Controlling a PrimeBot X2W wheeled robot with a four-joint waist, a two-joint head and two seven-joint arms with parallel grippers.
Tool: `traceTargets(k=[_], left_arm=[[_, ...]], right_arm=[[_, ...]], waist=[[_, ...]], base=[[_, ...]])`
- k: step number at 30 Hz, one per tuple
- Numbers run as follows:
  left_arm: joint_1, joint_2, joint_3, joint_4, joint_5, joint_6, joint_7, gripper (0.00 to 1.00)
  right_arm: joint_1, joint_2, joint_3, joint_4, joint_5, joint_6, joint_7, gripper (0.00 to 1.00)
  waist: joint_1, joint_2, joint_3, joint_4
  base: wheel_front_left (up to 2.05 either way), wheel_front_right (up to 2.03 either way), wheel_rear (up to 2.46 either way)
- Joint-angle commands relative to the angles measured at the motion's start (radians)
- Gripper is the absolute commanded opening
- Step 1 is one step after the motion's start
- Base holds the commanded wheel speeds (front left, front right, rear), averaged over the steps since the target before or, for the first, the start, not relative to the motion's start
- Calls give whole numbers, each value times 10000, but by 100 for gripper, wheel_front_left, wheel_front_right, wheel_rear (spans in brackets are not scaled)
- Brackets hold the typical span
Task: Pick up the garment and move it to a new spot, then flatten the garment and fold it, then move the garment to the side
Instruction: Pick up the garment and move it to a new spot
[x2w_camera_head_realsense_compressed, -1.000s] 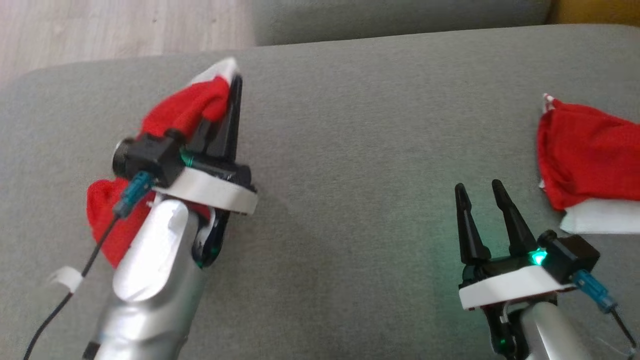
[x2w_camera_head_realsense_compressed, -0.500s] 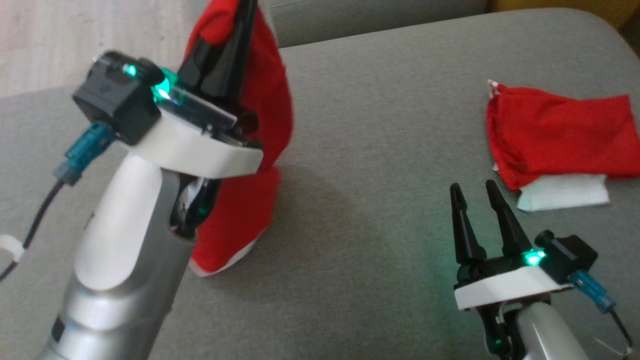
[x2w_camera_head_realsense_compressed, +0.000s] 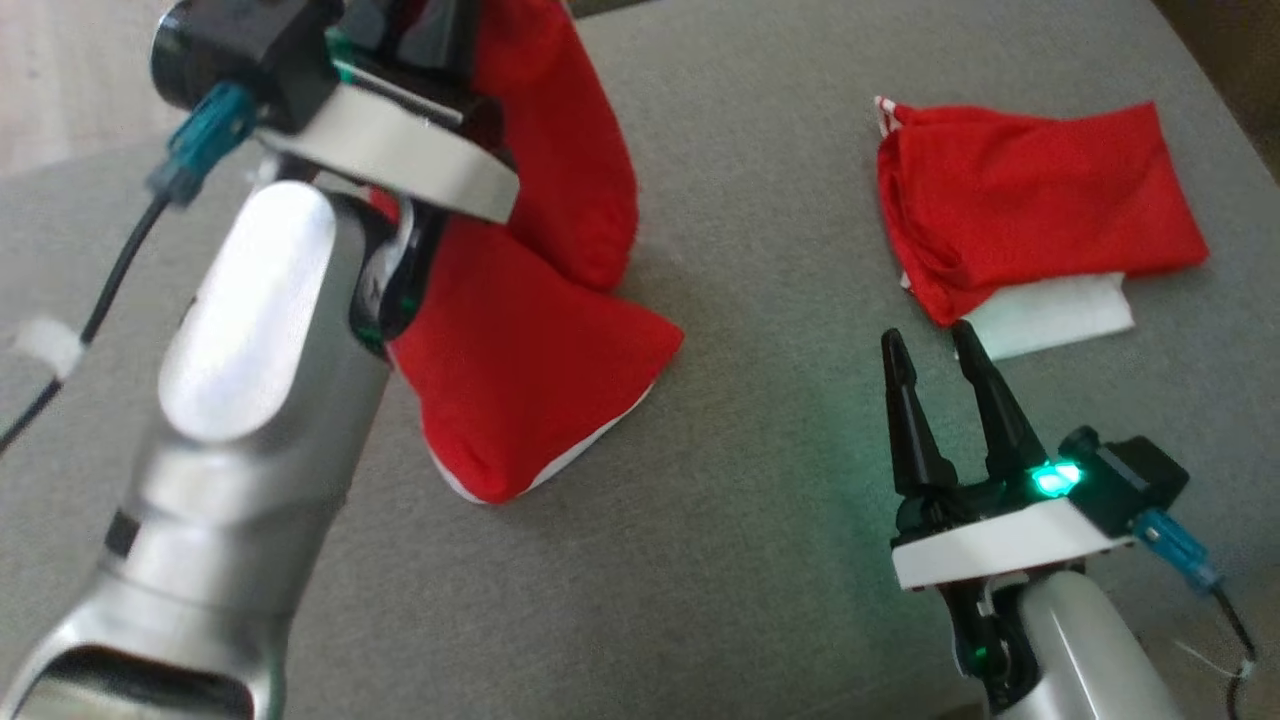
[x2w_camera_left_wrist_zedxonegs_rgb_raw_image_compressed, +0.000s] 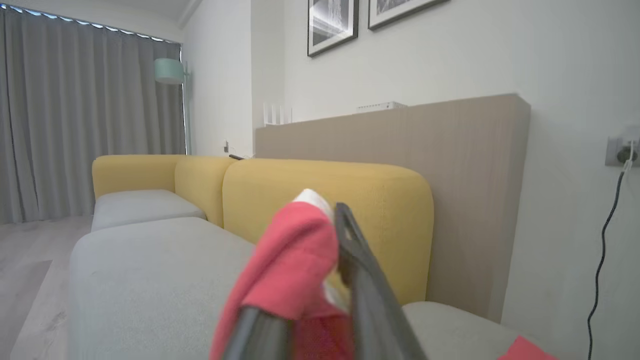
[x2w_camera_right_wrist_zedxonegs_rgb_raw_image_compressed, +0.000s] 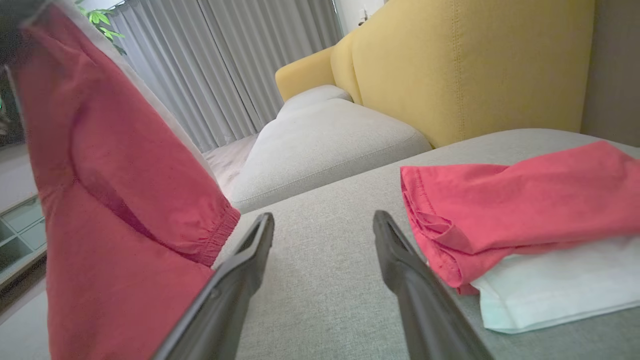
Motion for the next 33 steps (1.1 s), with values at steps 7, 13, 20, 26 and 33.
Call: traceTargets(k=[7,13,20,26,33], left_arm=[[-1322,472,-405,2175,373,-286,-320,100],[-1378,734,-531,2547,62,-377,-688,100],[-795,1013,-486,2227,-65,-323,-1282,100],[1020,1400,-287,1205,-124,224,-1831,100],[4179,1465,74,-299,-297,1227,-2201,100]], right_arm=[[-386,-41,304,-376,241,-7,-109,100],[-341,-41,242,-250,116,-7,-109,100],[-264,-41,80,-119,-179,-7,-109,100],[-64,-41,-330,16,-592,-7,-109,100],[154,-41,-842,165,-962,-7,-109,100]], waist=[[-2,0,539,-400],[-2,0,389,48],[-2,0,-4,765],[-2,0,-495,1641],[-2,0,-992,2469]], base=[[0,0,0],[0,0,0],[0,0,0],[0,0,0],[0,0,0]])
